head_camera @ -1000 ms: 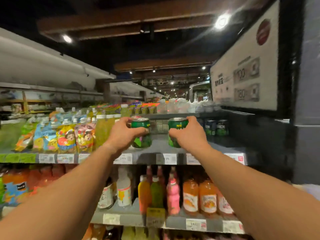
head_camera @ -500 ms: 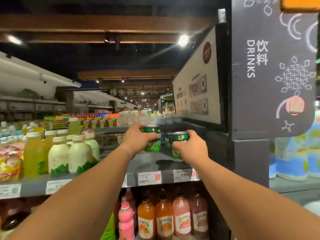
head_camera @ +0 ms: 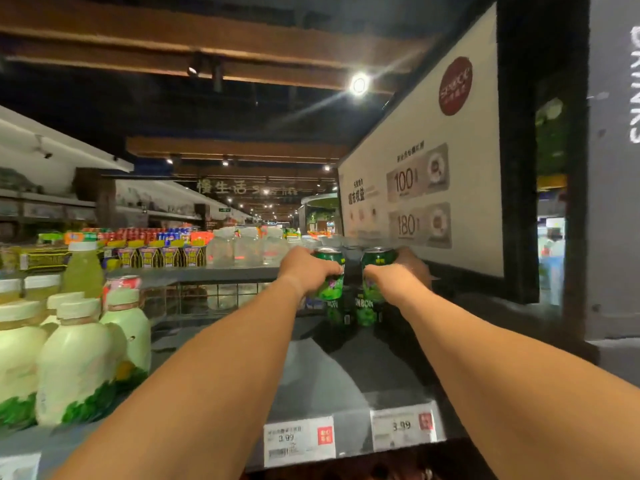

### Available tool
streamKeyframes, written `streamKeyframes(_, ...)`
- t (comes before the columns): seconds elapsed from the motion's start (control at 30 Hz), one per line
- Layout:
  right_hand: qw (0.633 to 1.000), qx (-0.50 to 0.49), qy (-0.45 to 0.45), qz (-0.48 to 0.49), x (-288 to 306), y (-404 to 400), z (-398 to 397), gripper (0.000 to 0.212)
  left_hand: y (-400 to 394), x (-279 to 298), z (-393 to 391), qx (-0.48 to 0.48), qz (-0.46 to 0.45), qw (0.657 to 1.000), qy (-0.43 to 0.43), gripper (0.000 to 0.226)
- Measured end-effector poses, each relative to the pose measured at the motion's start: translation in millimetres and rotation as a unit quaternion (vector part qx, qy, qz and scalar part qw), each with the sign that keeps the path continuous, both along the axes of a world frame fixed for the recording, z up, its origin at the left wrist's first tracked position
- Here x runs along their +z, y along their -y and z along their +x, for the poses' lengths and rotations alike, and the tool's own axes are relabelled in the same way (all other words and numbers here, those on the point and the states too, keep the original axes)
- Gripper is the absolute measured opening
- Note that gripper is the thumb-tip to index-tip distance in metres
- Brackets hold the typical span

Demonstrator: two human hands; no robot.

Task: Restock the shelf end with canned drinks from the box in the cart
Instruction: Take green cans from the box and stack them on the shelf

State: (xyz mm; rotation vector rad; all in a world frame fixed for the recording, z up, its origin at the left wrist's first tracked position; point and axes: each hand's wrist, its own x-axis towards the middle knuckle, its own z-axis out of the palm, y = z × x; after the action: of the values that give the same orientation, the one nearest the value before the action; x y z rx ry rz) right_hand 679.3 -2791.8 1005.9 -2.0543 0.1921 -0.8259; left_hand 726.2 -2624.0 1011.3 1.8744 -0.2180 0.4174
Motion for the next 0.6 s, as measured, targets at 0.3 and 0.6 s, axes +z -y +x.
streamKeyframes(0.3,0.999,-0.004,0.009,-0.033,-1.5,1.8,100.6,0.033,11.6,6.2,106.0,-0.019,0.048,0.999,-0.015,0.031)
streamKeyframes(0.6,0.995,-0.036,-0.005,-0.097,4.4,10.0,153.4,0.035,37.0,2.7,155.0,-0.044,0.092,0.995,0.005,0.046)
